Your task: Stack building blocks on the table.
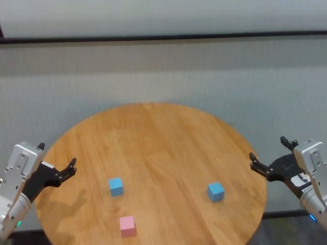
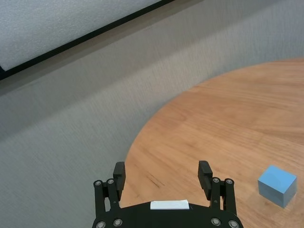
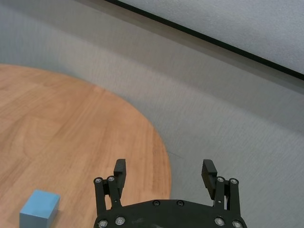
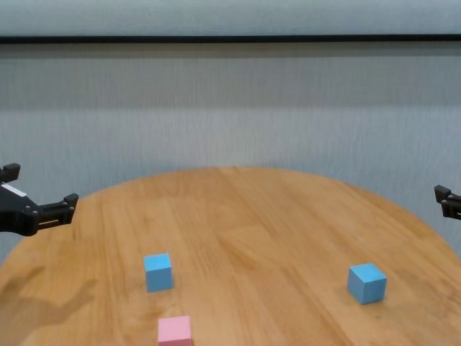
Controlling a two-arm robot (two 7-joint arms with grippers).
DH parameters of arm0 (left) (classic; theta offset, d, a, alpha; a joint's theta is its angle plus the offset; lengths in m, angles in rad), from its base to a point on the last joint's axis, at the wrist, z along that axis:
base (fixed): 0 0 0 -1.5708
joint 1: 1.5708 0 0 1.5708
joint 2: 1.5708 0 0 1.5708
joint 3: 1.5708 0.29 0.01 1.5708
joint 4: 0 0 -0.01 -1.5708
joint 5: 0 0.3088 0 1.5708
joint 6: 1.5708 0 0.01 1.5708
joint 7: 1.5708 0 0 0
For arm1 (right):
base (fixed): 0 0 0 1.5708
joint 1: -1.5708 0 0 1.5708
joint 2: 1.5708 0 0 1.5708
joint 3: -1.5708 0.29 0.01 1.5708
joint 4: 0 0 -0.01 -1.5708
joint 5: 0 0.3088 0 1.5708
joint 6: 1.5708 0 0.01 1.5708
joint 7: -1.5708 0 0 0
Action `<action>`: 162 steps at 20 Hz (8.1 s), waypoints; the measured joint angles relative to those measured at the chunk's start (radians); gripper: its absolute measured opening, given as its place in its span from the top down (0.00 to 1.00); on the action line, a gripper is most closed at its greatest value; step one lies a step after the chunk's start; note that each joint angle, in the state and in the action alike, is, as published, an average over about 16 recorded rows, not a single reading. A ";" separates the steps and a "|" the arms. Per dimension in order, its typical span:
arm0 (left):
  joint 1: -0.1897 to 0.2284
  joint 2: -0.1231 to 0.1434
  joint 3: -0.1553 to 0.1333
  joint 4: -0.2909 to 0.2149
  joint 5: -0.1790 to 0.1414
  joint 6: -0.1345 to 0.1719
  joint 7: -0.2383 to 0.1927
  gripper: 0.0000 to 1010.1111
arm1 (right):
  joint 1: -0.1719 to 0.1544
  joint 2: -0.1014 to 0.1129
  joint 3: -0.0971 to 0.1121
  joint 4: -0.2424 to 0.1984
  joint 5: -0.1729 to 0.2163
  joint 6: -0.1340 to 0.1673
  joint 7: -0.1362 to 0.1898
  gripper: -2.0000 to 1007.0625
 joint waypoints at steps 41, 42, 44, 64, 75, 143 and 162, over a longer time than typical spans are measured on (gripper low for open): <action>0.240 0.166 -0.214 -0.292 -0.237 0.051 -0.178 0.01 | 0.000 0.000 0.000 0.000 0.000 0.000 0.000 0.00; 0.252 0.175 -0.221 -0.308 -0.245 0.050 -0.190 0.01 | 0.000 0.000 0.000 0.000 0.000 0.000 0.000 0.00; 0.272 0.188 -0.232 -0.335 -0.260 0.047 -0.215 0.01 | 0.000 0.000 0.000 0.000 0.000 0.000 0.000 0.00; 0.199 0.130 -0.141 -0.324 -0.313 -0.003 -0.544 0.01 | 0.000 0.000 0.000 0.000 0.000 0.000 0.000 0.00; 0.143 0.093 -0.086 -0.237 -0.262 0.009 -0.636 0.01 | 0.000 0.000 0.000 0.000 0.000 0.000 0.000 0.00; -0.037 -0.065 0.069 0.097 -0.146 0.062 -0.720 0.01 | 0.000 0.000 0.000 0.000 0.000 0.000 0.000 0.00; -0.060 -0.089 0.087 0.162 -0.110 0.044 -0.707 0.01 | 0.000 0.000 0.000 0.000 0.000 0.000 0.000 0.00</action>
